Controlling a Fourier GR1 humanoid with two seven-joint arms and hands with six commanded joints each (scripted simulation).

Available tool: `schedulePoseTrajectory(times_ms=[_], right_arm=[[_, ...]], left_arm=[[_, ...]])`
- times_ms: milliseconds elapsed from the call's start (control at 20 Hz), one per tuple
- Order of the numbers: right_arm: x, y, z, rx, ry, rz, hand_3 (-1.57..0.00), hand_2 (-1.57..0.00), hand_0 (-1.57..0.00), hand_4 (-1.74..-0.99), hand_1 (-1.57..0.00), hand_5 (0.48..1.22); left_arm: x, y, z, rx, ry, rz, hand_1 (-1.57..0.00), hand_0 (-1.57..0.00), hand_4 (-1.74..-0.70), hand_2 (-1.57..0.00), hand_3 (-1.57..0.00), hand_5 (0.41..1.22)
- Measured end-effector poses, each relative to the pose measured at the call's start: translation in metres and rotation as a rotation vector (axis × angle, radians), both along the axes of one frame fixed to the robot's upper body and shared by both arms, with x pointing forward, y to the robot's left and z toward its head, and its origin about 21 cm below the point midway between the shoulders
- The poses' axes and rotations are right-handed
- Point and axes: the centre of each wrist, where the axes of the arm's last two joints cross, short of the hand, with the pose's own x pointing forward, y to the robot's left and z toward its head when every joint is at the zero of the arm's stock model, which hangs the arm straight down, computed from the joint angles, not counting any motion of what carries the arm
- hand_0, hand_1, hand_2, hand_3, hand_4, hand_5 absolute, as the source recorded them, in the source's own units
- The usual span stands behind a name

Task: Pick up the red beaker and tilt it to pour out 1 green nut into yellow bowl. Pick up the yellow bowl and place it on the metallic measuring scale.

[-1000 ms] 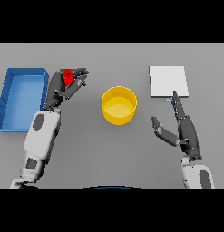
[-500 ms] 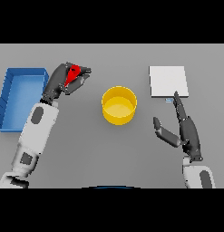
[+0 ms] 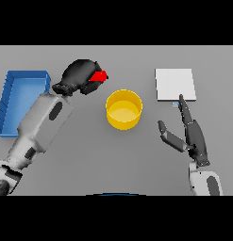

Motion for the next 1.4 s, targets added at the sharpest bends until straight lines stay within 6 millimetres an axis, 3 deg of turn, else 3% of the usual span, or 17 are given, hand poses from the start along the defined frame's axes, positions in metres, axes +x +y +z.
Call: schedulePoseTrajectory(times_ms=[100,150,300,500,800,1400], right_arm=[[0.001,0.002,0.001,0.010,0.003,0.006,0.00,0.00,0.00,-1.187,0.00,0.676],[0.000,0.000,0.002,0.007,0.001,0.007,0.00,0.00,0.00,-1.191,0.00,0.675],[0.000,0.002,0.003,0.021,0.007,-0.005,0.00,0.00,0.00,-1.195,0.00,0.671],[-0.003,0.004,-0.005,0.069,0.036,-0.004,0.00,0.00,0.00,-1.206,0.00,0.639],[-0.002,0.009,-0.004,0.052,0.007,-0.021,0.00,0.00,0.00,-1.213,0.00,0.591],[0.002,0.006,-0.003,0.049,-0.010,-0.036,0.00,0.00,0.00,-1.132,0.00,0.573]], left_arm=[[-0.002,-0.014,-0.003,0.140,-0.009,-0.038,-1.57,-1.57,-1.74,-1.57,-1.57,1.197],[-0.003,-0.016,0.000,0.205,-0.021,-0.059,-1.57,-1.57,-1.69,-1.57,-1.57,1.202],[0.000,-0.031,0.004,0.412,-0.038,-0.117,-1.57,-1.57,-1.71,-1.57,-1.38,1.211],[0.010,-0.045,0.020,0.620,-0.075,-0.208,-1.57,-1.57,-1.72,-1.57,-1.29,1.217],[0.010,-0.068,0.023,0.832,-0.142,-0.368,-1.57,-1.57,-1.73,-1.57,-1.50,1.220],[0.008,-0.092,0.025,1.263,-0.353,-0.546,-1.57,-1.57,-1.73,-1.57,-1.57,1.221]])
